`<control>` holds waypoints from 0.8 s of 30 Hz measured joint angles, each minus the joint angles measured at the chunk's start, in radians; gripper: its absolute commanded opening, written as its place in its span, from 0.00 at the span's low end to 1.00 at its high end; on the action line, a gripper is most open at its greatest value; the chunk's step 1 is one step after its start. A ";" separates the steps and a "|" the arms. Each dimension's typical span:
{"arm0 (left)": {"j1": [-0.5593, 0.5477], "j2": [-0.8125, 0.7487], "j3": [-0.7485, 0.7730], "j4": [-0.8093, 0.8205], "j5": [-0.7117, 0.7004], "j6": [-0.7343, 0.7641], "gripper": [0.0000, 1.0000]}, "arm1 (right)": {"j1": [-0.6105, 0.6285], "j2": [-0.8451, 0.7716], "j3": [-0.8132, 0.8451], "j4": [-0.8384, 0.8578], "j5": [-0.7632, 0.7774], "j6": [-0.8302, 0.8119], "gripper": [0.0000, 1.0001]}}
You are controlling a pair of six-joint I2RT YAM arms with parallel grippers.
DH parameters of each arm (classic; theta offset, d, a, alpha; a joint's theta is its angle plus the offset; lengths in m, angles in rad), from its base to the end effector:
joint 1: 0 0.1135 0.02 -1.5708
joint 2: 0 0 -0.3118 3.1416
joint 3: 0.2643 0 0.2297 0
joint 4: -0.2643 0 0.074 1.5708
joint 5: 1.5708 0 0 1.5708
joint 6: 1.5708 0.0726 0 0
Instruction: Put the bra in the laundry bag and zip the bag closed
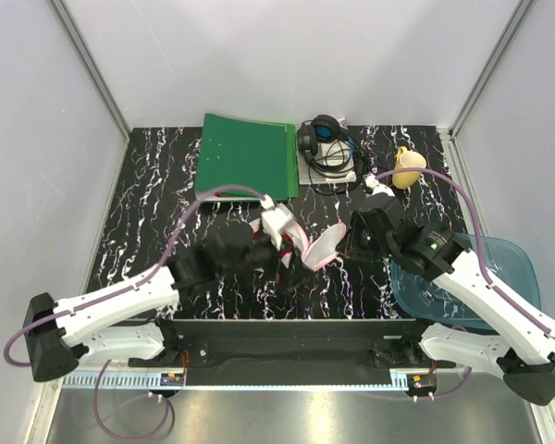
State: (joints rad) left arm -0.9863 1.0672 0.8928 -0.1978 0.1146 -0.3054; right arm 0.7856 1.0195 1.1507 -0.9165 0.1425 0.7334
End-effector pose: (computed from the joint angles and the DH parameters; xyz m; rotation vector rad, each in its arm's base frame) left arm 0.1224 -0.2001 0.3541 0.7659 1.9195 -0.9437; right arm 0.1288 0.1142 0.3645 0.0084 2.4206 0.5649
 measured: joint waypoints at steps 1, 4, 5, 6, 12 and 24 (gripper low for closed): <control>-0.042 -0.004 -0.031 0.041 -0.007 0.016 0.99 | 0.000 0.003 0.007 -0.002 -0.008 0.000 0.00; -0.134 0.032 -0.095 0.131 -0.024 0.053 0.99 | 0.000 0.006 0.027 -0.006 -0.032 0.000 0.00; -0.142 0.051 -0.100 0.143 -0.027 0.061 0.99 | 0.000 0.006 0.032 -0.007 -0.037 0.000 0.00; -0.147 0.080 -0.100 0.155 -0.034 0.071 0.99 | 0.000 0.006 0.039 -0.009 -0.044 0.000 0.00; -0.142 0.211 -0.069 0.175 -0.137 0.066 0.55 | 0.000 0.003 0.060 -0.012 -0.066 0.008 0.00; 0.113 0.137 -0.183 0.275 -0.097 -0.225 0.01 | 0.000 -0.034 0.006 0.023 -0.066 0.078 0.71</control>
State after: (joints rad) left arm -0.8738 1.2045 0.7094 0.0776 0.0174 -0.5304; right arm 0.7856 0.9855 1.1568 -0.8936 0.0765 0.8112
